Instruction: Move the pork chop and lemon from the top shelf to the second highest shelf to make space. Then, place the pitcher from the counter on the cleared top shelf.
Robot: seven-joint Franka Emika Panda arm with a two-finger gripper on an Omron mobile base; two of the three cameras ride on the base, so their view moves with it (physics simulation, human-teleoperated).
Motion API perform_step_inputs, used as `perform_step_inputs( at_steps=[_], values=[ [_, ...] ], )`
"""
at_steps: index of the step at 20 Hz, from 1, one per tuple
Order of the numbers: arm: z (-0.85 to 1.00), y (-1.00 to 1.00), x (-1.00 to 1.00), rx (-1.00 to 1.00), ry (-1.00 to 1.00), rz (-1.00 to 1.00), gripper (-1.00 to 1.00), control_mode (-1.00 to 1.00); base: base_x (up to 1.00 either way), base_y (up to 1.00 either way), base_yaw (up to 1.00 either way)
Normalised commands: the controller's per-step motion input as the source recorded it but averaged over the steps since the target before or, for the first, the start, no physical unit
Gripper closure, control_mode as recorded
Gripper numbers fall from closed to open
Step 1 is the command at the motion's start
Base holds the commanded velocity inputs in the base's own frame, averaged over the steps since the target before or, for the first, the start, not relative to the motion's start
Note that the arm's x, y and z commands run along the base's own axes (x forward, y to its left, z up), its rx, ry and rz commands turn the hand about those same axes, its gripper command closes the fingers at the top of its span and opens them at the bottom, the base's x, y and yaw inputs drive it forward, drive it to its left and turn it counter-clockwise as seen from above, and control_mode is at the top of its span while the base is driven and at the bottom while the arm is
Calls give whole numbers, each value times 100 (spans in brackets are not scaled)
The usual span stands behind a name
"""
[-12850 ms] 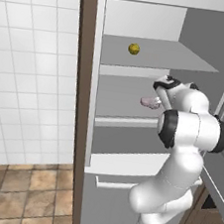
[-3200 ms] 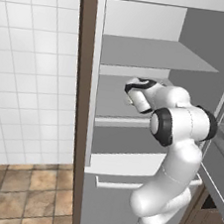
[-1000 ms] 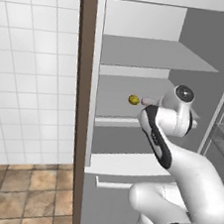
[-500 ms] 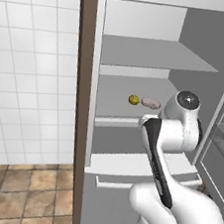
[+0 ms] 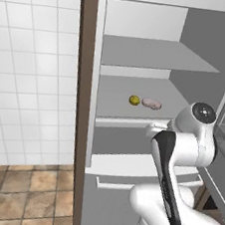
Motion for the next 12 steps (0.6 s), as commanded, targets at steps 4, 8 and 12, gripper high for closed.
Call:
perform_step_inputs(
  at_steps=[4, 8, 12],
  values=[
    [0, 0, -2, 0, 0, 2, -100, -100, 0, 0, 0],
    [0, 0, 0, 0, 0, 1, -100, -100, 0, 0, 0],
    [0, 0, 0, 0, 0, 0, -100, 100, 0, 10, -6]
  ],
)
